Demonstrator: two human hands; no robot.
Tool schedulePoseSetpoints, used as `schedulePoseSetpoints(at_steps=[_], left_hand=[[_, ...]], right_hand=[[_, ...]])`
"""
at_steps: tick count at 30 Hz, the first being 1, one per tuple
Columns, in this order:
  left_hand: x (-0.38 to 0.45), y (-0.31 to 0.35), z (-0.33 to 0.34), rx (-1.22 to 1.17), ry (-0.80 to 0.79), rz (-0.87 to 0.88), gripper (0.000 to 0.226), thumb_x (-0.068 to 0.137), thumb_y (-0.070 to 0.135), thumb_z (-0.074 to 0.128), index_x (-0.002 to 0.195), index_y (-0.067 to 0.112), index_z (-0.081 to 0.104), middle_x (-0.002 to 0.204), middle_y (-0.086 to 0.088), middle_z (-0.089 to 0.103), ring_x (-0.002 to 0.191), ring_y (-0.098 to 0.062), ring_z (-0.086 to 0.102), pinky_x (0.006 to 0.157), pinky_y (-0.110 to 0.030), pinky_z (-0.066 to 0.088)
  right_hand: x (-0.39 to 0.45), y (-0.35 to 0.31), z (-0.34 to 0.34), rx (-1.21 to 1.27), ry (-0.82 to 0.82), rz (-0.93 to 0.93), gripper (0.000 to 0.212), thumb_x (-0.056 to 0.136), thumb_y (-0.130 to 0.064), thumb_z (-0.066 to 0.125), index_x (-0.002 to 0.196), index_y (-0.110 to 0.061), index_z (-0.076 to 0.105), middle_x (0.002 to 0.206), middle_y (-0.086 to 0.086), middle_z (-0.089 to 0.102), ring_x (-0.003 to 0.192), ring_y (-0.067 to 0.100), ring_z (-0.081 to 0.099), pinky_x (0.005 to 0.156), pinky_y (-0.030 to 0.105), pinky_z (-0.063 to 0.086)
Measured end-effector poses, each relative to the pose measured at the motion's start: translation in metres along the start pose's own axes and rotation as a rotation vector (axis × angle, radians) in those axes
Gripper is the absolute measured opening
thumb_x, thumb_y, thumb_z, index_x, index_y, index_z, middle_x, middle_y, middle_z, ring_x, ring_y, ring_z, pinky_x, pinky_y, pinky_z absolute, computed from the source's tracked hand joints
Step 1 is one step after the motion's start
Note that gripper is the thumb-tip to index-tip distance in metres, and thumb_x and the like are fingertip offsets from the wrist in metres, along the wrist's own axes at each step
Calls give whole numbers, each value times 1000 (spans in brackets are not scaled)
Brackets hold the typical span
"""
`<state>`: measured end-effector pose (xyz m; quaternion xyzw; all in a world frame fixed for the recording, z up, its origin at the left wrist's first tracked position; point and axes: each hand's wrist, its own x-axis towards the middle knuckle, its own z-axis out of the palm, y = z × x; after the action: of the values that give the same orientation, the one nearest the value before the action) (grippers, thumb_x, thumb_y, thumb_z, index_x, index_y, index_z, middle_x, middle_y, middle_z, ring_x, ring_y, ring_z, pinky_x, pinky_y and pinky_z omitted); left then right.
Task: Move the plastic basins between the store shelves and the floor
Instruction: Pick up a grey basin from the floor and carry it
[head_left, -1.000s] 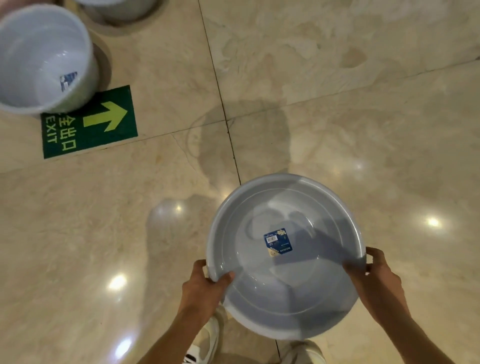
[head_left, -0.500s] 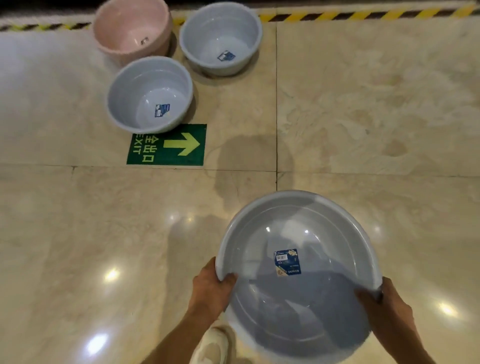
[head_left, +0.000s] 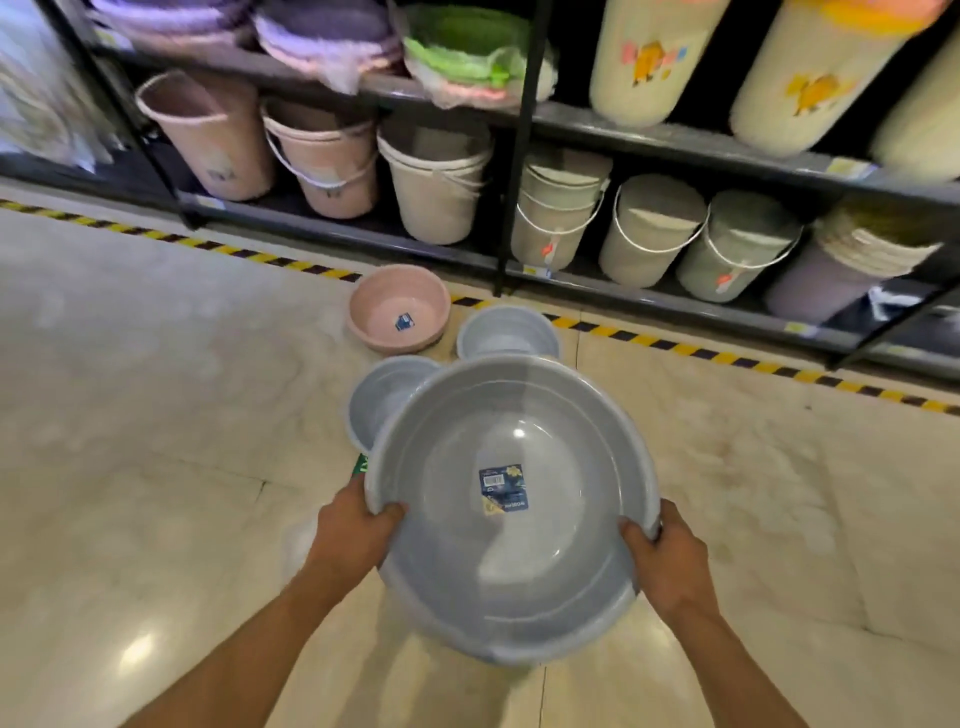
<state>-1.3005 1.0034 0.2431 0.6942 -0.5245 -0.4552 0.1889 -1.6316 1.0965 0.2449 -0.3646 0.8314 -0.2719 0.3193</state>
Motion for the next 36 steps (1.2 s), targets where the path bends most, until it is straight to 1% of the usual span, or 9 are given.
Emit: schedulePoseSetpoints(at_steps=[5, 10, 15, 18, 20, 25, 29, 32, 36], left_hand=[[36, 45, -67, 33, 54, -13, 51, 72, 43, 61, 114, 15, 61, 97, -1, 65, 85, -25, 59, 69, -31, 42], [92, 60, -87, 39, 91, -90, 35, 86, 27, 71, 117, 13, 64, 85, 9, 64, 74, -13, 59, 59, -24, 43], [180, 48, -79, 4, 125, -166, 39, 87, 28, 70, 122, 13, 62, 101, -3, 68, 91, -29, 65, 77, -38, 53], [235, 21, -65, -12, 142, -204, 53, 74, 43, 64, 116, 11, 63, 101, -10, 71, 93, -36, 67, 81, -47, 57], [271, -5, -51, 6, 152, -220, 57, 72, 46, 60, 114, 8, 63, 99, -11, 71, 90, -37, 66, 75, -43, 55], [359, -87, -13, 88, 140, -310, 38, 91, 32, 66, 120, 7, 60, 109, -14, 70, 88, -33, 60, 69, -33, 43], [420, -149, 16, 181, 138, -369, 38, 91, 38, 66, 118, 12, 59, 108, -12, 71, 79, -26, 52, 69, -34, 41], [450, -188, 32, 255, 125, -423, 40, 92, 41, 64, 119, 13, 58, 109, -13, 70, 85, -35, 59, 70, -36, 43], [468, -223, 45, 397, 91, -469, 34, 94, 48, 58, 107, 17, 52, 93, -5, 59, 79, -32, 54, 69, -39, 45]], right_hand=[[30, -83, 11, -5, -60, -43, 21, 92, -29, 63, 108, -15, 60, 80, -4, 66, 70, 13, 64, 55, 26, 46], [92, -136, 31, -75, -135, -76, 25, 93, -31, 63, 110, -13, 59, 78, -9, 59, 67, 3, 56, 52, 20, 40], [186, -159, 92, -121, -205, -85, 23, 91, -34, 64, 108, -18, 60, 81, -8, 65, 70, 8, 61, 56, 26, 46], [236, -158, 142, -133, -240, -69, 18, 91, -32, 65, 102, -18, 61, 82, -6, 67, 75, 17, 66, 63, 34, 53], [269, -148, 175, -172, -259, -69, 18, 90, -33, 66, 100, -19, 61, 83, -4, 68, 76, 19, 66, 67, 37, 55], [337, -108, 271, -267, -274, -64, 23, 89, -36, 67, 98, -16, 63, 78, -2, 66, 75, 27, 65, 63, 37, 50], [380, -73, 346, -338, -272, -57, 29, 89, -38, 65, 109, -17, 62, 84, 3, 66, 79, 31, 62, 72, 42, 51], [401, -48, 392, -389, -266, -31, 32, 88, -38, 66, 109, -14, 62, 89, 9, 67, 82, 34, 61, 69, 38, 44], [413, -23, 432, -437, -261, -24, 29, 88, -37, 67, 99, -11, 61, 90, 14, 69, 71, 28, 51, 64, 36, 42]])
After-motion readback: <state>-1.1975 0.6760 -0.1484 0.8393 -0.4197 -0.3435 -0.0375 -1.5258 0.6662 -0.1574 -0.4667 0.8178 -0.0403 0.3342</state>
